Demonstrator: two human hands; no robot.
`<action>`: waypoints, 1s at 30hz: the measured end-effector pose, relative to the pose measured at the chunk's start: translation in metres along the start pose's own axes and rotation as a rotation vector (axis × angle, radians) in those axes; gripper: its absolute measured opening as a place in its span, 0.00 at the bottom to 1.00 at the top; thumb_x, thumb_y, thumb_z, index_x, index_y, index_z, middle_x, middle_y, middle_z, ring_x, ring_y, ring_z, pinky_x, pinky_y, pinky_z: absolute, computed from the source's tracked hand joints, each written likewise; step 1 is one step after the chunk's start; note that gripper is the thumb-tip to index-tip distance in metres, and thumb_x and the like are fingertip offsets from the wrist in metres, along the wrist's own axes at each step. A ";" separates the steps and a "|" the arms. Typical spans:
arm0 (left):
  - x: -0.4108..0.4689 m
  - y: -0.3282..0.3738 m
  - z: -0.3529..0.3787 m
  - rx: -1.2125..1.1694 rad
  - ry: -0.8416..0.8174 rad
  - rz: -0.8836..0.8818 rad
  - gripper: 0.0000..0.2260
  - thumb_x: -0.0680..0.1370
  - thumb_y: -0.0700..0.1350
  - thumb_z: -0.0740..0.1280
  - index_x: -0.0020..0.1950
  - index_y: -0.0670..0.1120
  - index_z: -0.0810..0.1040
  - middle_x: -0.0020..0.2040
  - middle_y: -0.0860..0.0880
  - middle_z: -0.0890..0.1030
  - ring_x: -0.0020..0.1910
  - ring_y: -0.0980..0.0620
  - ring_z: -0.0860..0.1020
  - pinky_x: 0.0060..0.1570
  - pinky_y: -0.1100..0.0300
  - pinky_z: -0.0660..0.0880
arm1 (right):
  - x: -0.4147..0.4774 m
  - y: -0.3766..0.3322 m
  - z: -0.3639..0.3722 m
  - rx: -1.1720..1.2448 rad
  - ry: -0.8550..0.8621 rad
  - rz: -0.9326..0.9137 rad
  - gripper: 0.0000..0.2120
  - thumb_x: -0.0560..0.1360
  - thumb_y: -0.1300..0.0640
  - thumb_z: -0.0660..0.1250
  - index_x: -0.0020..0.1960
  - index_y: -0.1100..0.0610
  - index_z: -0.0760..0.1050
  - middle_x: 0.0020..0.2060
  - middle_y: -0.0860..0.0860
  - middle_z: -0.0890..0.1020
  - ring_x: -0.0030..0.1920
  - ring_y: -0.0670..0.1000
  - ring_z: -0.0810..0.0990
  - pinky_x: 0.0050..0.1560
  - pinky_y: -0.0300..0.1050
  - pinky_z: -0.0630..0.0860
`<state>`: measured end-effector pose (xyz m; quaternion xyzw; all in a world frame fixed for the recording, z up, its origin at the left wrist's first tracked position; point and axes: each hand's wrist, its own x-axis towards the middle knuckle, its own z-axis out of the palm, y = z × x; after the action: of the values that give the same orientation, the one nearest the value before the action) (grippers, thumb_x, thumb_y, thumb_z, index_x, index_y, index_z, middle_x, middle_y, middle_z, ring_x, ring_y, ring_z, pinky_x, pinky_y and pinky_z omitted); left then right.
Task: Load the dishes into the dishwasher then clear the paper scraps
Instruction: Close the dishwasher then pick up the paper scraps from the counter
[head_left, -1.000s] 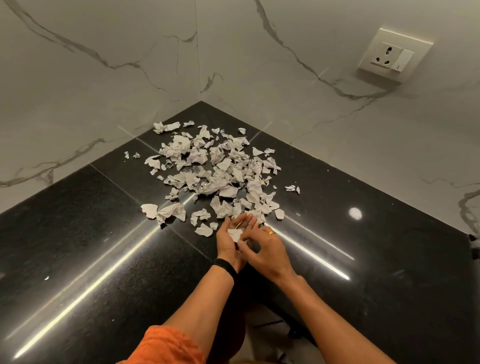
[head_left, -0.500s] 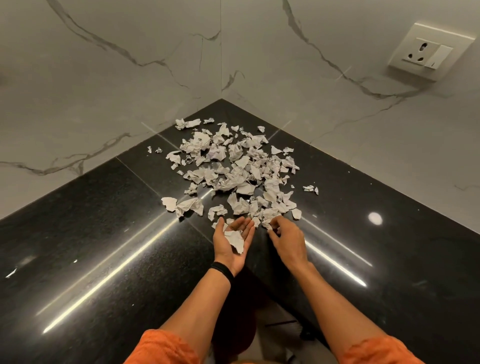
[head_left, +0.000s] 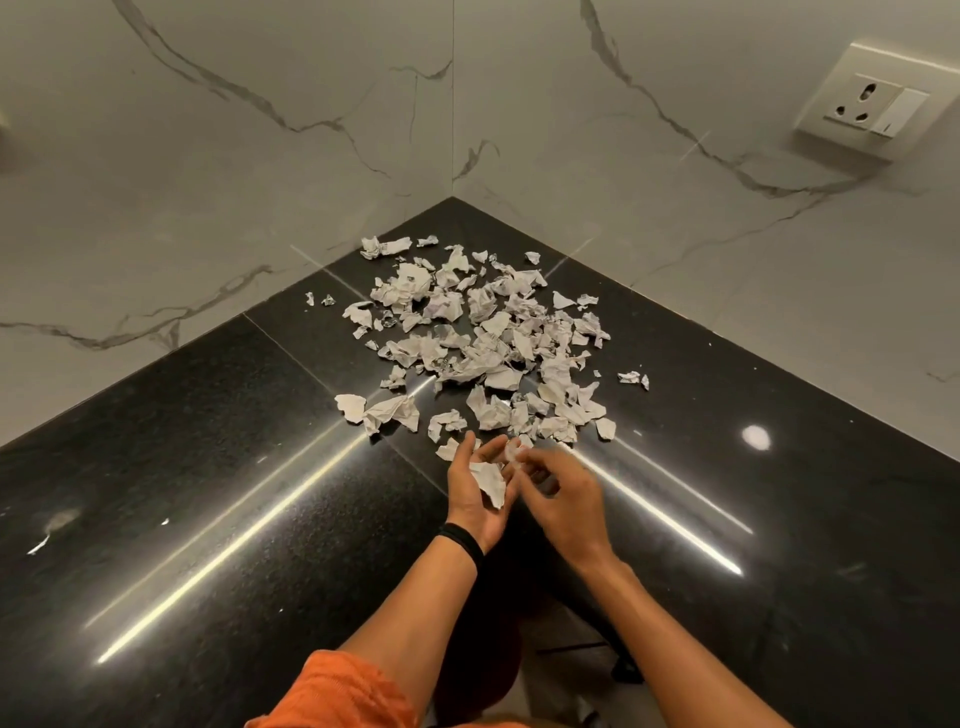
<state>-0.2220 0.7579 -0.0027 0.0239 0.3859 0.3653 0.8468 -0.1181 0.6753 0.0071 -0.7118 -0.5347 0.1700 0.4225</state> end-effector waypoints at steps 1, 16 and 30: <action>0.000 -0.001 0.001 -0.010 -0.010 -0.015 0.20 0.80 0.56 0.64 0.55 0.39 0.79 0.53 0.38 0.83 0.51 0.43 0.83 0.48 0.50 0.82 | -0.001 -0.004 0.004 -0.012 -0.051 -0.023 0.10 0.75 0.54 0.74 0.56 0.48 0.82 0.45 0.38 0.81 0.46 0.43 0.78 0.44 0.37 0.76; -0.004 0.026 -0.031 -0.171 -0.017 0.040 0.18 0.80 0.52 0.66 0.52 0.36 0.81 0.53 0.38 0.83 0.55 0.42 0.82 0.58 0.51 0.79 | 0.048 0.019 0.015 -0.300 -0.194 0.094 0.14 0.79 0.54 0.70 0.64 0.51 0.79 0.56 0.48 0.80 0.53 0.47 0.79 0.57 0.48 0.78; 0.000 0.030 -0.029 -0.097 0.003 0.030 0.18 0.80 0.52 0.65 0.57 0.36 0.80 0.61 0.36 0.81 0.64 0.40 0.79 0.69 0.48 0.72 | 0.027 0.003 0.017 -0.045 0.163 0.170 0.05 0.78 0.55 0.71 0.53 0.51 0.82 0.44 0.42 0.83 0.44 0.40 0.81 0.47 0.41 0.81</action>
<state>-0.2593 0.7726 -0.0134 -0.0120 0.3686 0.3962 0.8408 -0.1177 0.7067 0.0001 -0.7753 -0.4402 0.1347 0.4324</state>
